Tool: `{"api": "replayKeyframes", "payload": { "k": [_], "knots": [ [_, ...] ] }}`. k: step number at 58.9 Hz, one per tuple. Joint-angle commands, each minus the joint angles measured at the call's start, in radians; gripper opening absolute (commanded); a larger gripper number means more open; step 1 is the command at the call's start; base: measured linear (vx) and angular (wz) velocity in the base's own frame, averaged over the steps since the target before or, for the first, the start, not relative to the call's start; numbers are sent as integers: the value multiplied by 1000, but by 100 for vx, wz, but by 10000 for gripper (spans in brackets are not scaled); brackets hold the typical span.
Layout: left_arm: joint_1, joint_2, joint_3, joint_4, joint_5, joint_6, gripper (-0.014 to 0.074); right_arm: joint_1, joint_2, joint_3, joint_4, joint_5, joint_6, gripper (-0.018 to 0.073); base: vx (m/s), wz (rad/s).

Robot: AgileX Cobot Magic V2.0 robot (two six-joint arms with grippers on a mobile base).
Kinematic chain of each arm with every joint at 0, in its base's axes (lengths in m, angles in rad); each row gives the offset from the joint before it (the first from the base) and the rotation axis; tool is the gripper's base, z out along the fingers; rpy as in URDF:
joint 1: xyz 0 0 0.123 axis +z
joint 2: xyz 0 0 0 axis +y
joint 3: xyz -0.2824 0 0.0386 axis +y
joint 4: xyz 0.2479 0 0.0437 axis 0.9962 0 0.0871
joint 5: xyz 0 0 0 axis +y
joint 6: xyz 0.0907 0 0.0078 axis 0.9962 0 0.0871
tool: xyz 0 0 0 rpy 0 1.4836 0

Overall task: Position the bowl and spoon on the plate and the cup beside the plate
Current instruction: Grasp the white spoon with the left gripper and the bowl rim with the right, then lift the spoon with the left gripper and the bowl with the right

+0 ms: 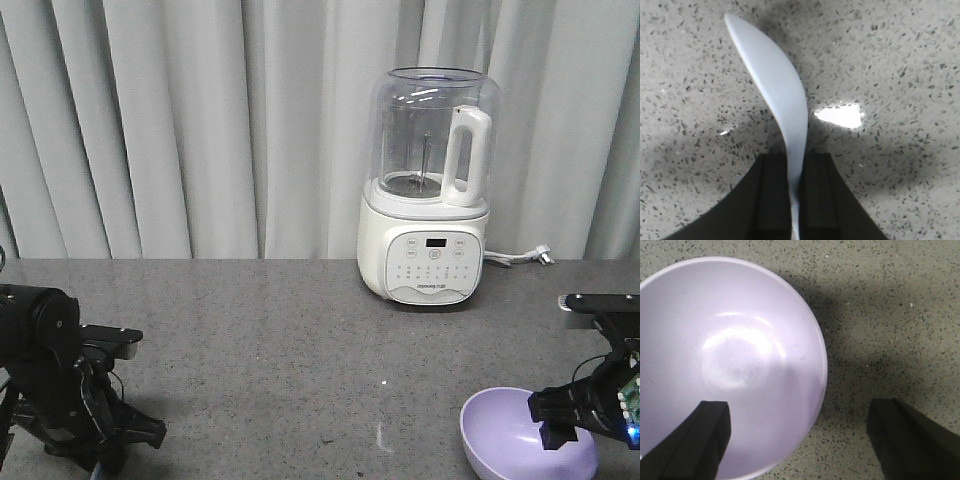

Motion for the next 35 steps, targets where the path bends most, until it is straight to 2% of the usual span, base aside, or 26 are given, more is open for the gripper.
{"api": "replayKeyframes", "payload": {
  "k": [1, 20, 35],
  "knots": [
    [-13, -1, 3, -47, 46, 0, -4, -5, -35, -34, -16, -28, -11, 592, 0, 0],
    [-13, -1, 3, -107, 53, 45, -1, -6, 21, -34, -54, -43, 53, 592, 0, 0],
    [-13, -1, 3, -107, 52, 45, 0, -6, 108, -34, -16, -61, 52, 592, 0, 0]
  ]
}}
